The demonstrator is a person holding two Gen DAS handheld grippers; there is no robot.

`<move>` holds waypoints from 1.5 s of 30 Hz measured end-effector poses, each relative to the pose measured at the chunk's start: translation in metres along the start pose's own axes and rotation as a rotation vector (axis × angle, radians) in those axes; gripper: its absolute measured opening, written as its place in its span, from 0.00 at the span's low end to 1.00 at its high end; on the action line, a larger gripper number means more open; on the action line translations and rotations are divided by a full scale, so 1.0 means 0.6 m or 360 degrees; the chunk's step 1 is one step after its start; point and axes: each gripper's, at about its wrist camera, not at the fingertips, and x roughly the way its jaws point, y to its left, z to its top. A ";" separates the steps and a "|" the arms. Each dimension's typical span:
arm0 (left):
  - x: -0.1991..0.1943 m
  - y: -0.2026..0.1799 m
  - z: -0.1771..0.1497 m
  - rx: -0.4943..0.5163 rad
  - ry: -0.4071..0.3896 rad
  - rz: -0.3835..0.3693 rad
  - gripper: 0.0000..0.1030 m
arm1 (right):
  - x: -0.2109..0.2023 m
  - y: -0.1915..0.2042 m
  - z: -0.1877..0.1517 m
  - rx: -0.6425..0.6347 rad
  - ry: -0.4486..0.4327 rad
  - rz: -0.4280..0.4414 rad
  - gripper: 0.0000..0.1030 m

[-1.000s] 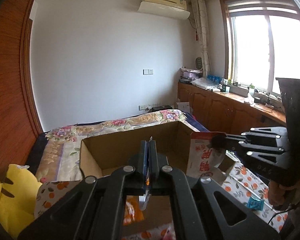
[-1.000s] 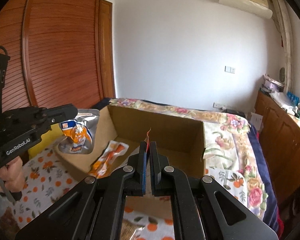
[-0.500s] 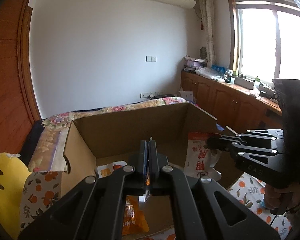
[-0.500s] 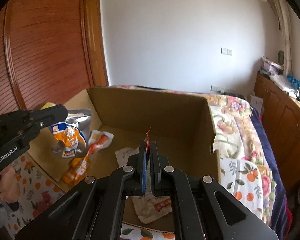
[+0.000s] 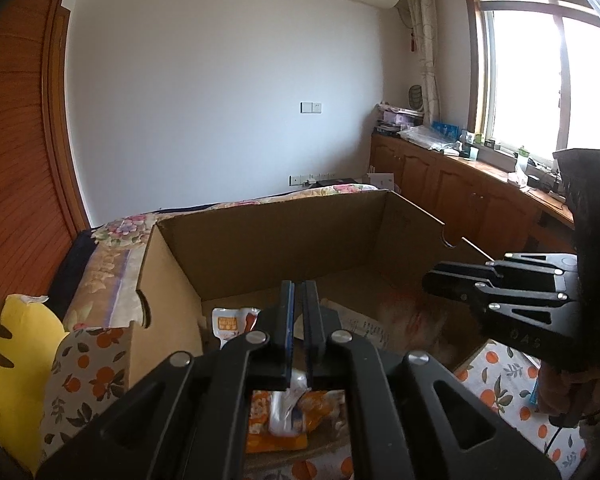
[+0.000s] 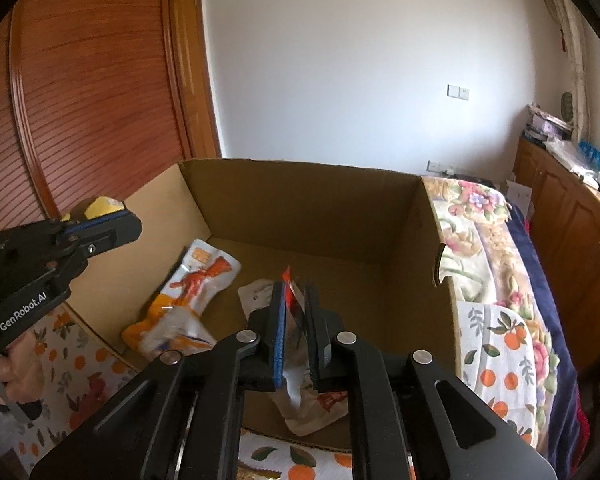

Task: Organize snacks
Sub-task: 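Open both tools to drop the pouches into the box, then move both empty tools back down to the snack pile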

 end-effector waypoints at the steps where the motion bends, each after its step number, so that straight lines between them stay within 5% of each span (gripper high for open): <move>1: -0.005 0.001 -0.001 -0.0003 0.0005 -0.0005 0.03 | -0.004 0.001 0.001 -0.0001 0.0000 0.0011 0.15; 12: -0.080 -0.007 -0.019 0.0018 0.0015 -0.0006 0.08 | -0.094 0.019 0.007 0.0008 -0.0073 0.0046 0.23; 24: -0.134 -0.024 -0.105 0.0026 0.0113 -0.0005 0.14 | -0.199 0.053 -0.066 0.0047 -0.0127 0.0124 0.32; 45: -0.087 -0.036 -0.228 0.0116 0.0425 -0.0107 0.34 | -0.092 0.090 -0.165 -0.0018 0.0256 0.0081 0.65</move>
